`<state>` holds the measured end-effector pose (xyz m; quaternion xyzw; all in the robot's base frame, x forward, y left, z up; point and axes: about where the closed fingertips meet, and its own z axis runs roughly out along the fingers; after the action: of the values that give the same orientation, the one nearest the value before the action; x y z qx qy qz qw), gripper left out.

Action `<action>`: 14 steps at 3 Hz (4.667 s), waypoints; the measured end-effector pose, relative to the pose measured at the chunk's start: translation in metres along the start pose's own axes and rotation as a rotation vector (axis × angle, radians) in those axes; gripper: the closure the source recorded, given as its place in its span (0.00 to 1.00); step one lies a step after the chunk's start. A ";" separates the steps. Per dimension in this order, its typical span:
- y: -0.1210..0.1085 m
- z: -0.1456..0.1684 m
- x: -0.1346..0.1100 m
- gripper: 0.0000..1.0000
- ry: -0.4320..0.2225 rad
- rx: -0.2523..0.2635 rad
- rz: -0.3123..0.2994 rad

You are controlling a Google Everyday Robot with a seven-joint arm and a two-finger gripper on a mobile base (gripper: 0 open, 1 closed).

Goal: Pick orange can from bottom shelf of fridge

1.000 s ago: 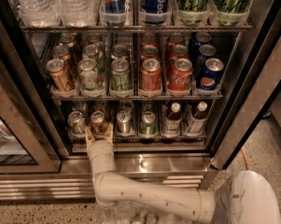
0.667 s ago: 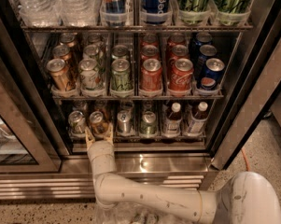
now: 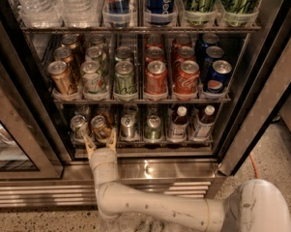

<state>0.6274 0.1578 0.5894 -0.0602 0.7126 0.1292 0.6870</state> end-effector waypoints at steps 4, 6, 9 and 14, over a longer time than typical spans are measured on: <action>0.011 -0.059 0.010 0.28 0.041 0.135 -0.082; -0.003 -0.016 0.006 0.29 0.012 0.150 -0.120; -0.033 0.027 -0.002 0.28 -0.001 0.195 -0.154; -0.045 0.021 -0.038 1.00 -0.056 0.183 -0.073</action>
Offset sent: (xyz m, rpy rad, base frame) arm -0.0893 0.0156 -0.0049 -0.0292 0.0571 -0.0660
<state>0.6609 0.1171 0.6220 -0.0198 0.6993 0.0401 0.7134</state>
